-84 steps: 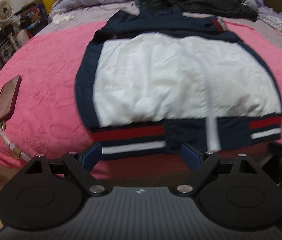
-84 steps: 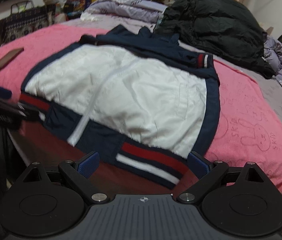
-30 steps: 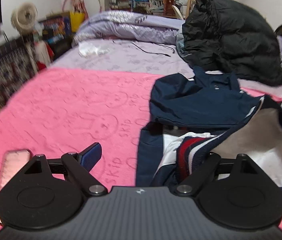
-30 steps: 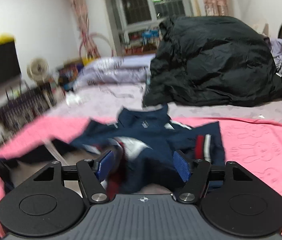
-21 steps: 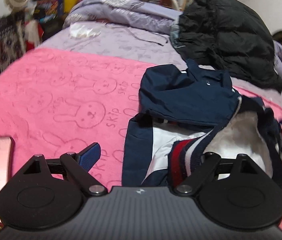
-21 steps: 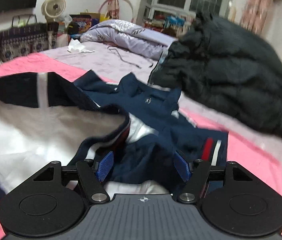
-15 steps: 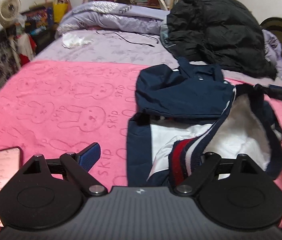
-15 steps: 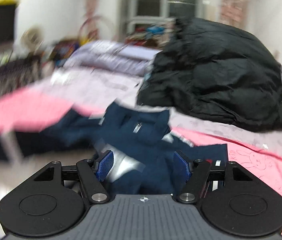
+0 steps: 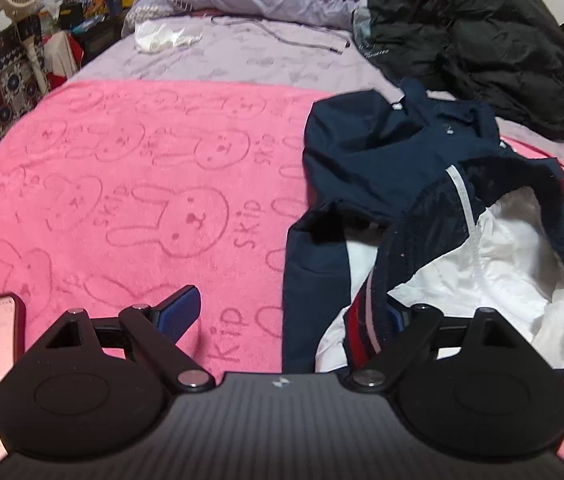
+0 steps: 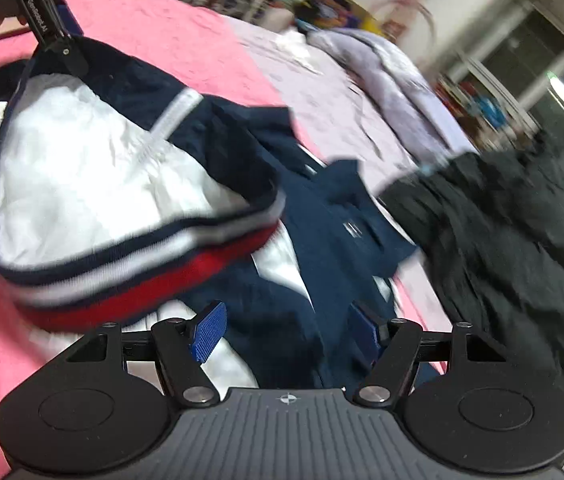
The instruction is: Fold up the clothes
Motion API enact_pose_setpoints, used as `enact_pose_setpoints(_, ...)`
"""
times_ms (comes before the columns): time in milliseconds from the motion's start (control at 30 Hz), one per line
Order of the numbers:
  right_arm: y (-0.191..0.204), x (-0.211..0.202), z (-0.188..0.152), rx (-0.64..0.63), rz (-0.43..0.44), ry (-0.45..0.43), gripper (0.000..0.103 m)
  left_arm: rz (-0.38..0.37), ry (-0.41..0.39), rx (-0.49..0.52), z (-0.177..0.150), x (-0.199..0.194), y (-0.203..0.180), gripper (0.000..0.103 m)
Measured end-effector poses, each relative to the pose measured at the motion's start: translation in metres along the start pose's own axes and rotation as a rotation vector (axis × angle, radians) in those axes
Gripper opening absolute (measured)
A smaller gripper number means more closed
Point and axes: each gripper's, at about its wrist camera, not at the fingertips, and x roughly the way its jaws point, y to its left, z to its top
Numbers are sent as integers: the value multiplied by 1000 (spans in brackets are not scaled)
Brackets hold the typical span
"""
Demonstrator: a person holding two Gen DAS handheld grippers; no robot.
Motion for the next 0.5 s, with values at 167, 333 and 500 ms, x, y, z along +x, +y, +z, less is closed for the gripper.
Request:
enact_pose_setpoints(167, 2, 58, 23, 187, 133, 102, 19, 15, 13, -26, 1, -2, 9, 91)
enact_pose_setpoints(333, -41, -2, 8, 462, 60, -15, 6, -107, -14, -32, 12, -16, 15, 91)
enact_pose_setpoints(500, -97, -91, -37, 738, -32, -136, 4, -352, -94, 4, 20, -50, 19, 102)
